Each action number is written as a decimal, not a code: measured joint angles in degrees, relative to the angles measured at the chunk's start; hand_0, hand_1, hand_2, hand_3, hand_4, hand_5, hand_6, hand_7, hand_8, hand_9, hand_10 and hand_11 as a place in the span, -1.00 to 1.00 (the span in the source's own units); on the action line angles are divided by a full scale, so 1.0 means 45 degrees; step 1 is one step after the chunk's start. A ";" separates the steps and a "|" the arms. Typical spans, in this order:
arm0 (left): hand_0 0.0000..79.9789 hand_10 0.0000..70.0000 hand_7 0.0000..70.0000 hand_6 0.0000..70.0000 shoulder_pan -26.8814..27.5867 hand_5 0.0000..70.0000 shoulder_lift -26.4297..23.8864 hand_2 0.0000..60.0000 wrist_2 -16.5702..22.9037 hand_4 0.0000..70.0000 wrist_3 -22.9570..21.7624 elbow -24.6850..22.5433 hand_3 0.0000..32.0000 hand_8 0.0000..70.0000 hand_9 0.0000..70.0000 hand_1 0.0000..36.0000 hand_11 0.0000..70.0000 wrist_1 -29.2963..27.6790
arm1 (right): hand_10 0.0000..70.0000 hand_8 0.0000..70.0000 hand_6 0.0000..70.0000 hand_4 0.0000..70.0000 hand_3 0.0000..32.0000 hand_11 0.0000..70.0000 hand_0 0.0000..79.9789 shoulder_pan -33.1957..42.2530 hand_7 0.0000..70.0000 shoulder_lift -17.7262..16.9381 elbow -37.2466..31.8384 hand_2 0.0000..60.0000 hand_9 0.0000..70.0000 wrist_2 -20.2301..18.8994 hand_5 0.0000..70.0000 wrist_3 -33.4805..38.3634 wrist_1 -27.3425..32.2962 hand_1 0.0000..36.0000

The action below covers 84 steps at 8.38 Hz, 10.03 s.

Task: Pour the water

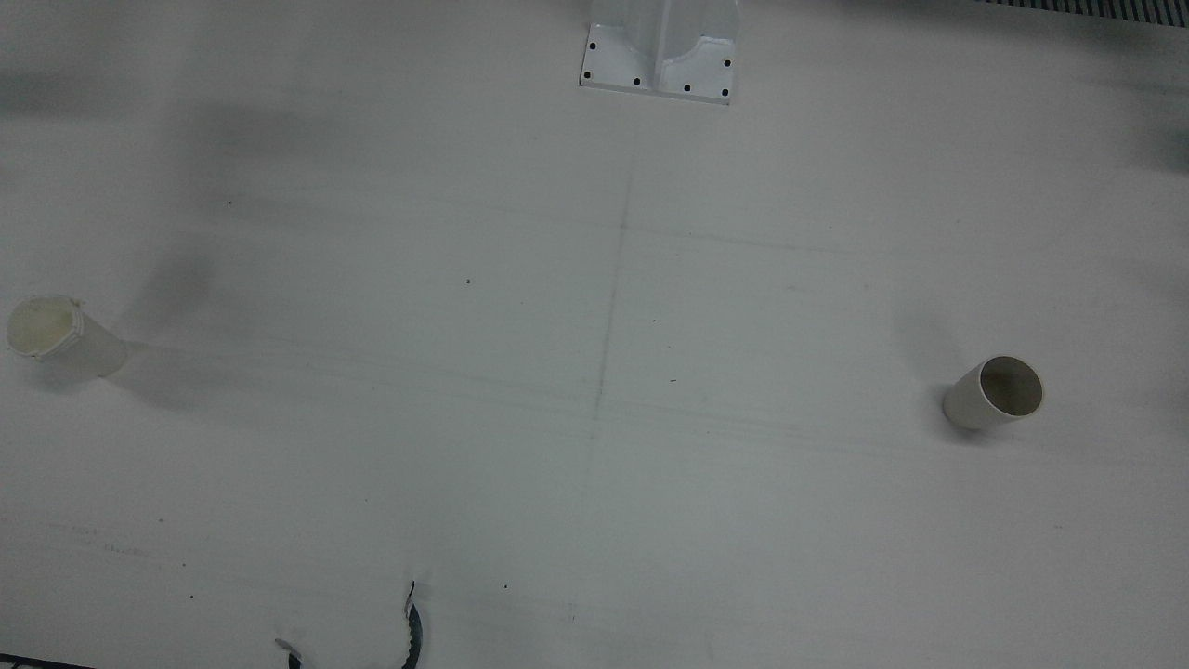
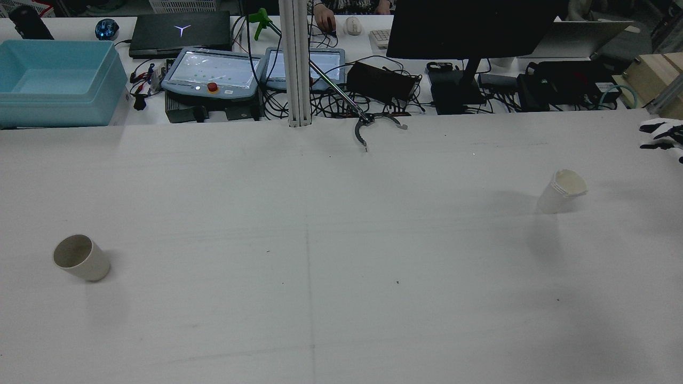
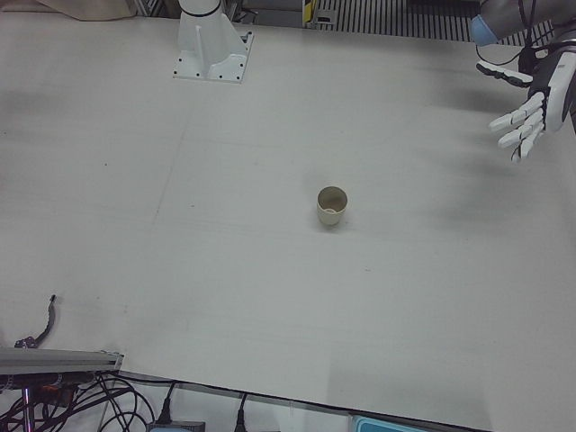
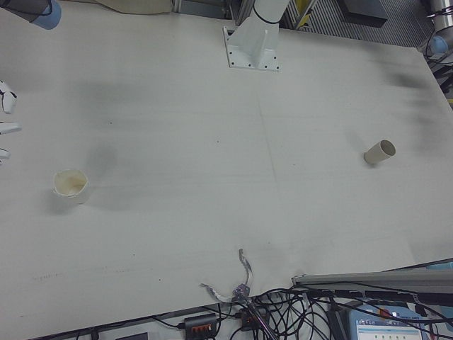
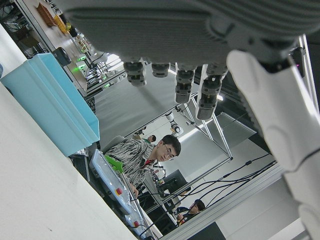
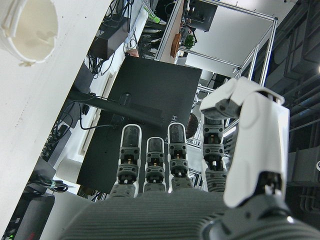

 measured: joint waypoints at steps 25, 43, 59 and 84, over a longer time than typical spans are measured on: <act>0.39 -1.00 -0.80 -0.95 1.0598 -0.73 -0.3903 -1.00 -0.8854 -0.70 -0.1124 0.2700 -1.00 -0.98 -1.00 -0.18 -1.00 0.1686 | -0.65 -0.64 -0.45 -0.25 -1.00 -0.43 0.42 -0.0293 -0.28 -0.0627 -0.0733 0.39 -0.46 -0.0110 -0.19 0.0036 0.0871 0.55; 0.49 -1.00 -0.78 -0.95 1.0774 -0.58 -0.5849 -1.00 -0.8877 -0.66 0.0266 0.2985 -1.00 -0.95 -0.95 0.09 -0.99 0.2638 | -0.65 -0.65 -0.52 -0.37 -1.00 -0.42 0.39 -0.0271 -0.35 -0.0624 -0.1234 0.32 -0.47 -0.0070 -0.23 0.0055 0.0919 0.50; 0.42 -0.94 -0.44 -0.73 1.0974 1.00 -0.6565 1.00 -0.9088 1.00 -0.2059 0.1287 -1.00 -0.91 -0.87 0.95 -0.86 0.6237 | -0.91 -0.82 -0.62 -0.56 -1.00 -0.79 0.54 -0.0291 -0.56 0.0619 -0.5734 -0.16 -0.72 -0.0060 -0.28 -0.0219 0.3628 0.62; 0.40 -0.91 -0.49 -0.75 1.0860 1.00 -0.6503 1.00 -0.9133 0.81 -0.2521 0.2987 -1.00 -0.91 -0.88 0.73 -0.82 0.4683 | 0.73 0.69 1.00 0.07 -1.00 1.00 1.00 -0.5115 1.00 0.3524 -0.2722 1.00 1.00 0.2622 1.00 -0.2577 -0.1697 1.00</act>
